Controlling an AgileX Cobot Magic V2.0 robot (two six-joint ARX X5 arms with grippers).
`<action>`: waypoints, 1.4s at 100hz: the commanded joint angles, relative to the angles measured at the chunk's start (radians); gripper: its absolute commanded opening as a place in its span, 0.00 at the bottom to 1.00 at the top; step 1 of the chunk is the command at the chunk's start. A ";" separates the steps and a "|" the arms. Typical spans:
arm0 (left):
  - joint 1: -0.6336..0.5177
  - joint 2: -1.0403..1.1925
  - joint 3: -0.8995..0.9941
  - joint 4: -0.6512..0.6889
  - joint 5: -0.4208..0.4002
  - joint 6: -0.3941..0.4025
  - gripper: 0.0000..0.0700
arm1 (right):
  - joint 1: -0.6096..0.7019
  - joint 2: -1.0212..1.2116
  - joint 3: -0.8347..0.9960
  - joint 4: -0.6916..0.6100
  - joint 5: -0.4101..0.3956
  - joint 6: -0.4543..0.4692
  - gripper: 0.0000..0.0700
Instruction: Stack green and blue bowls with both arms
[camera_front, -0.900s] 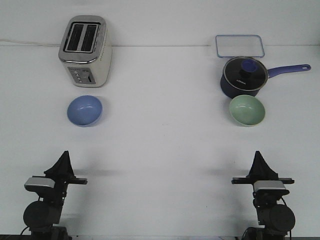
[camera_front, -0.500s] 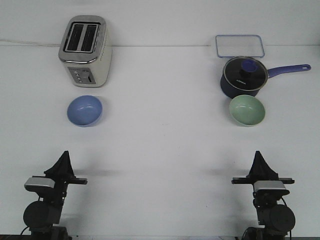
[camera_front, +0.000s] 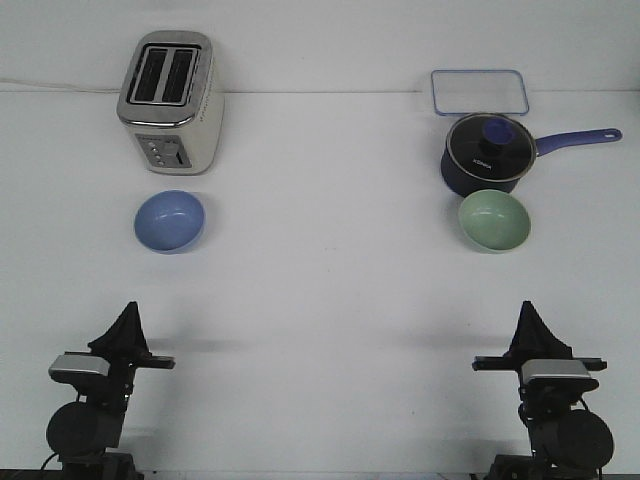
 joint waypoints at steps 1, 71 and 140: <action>0.001 -0.001 -0.020 0.015 0.000 0.001 0.01 | 0.001 0.030 0.053 -0.048 0.004 -0.007 0.01; 0.001 -0.001 -0.020 0.015 0.000 0.001 0.01 | 0.001 0.589 0.606 -0.646 0.003 -0.030 0.01; 0.001 -0.001 -0.020 0.015 0.000 0.001 0.01 | 0.001 0.725 0.624 -0.722 -0.003 -0.025 0.32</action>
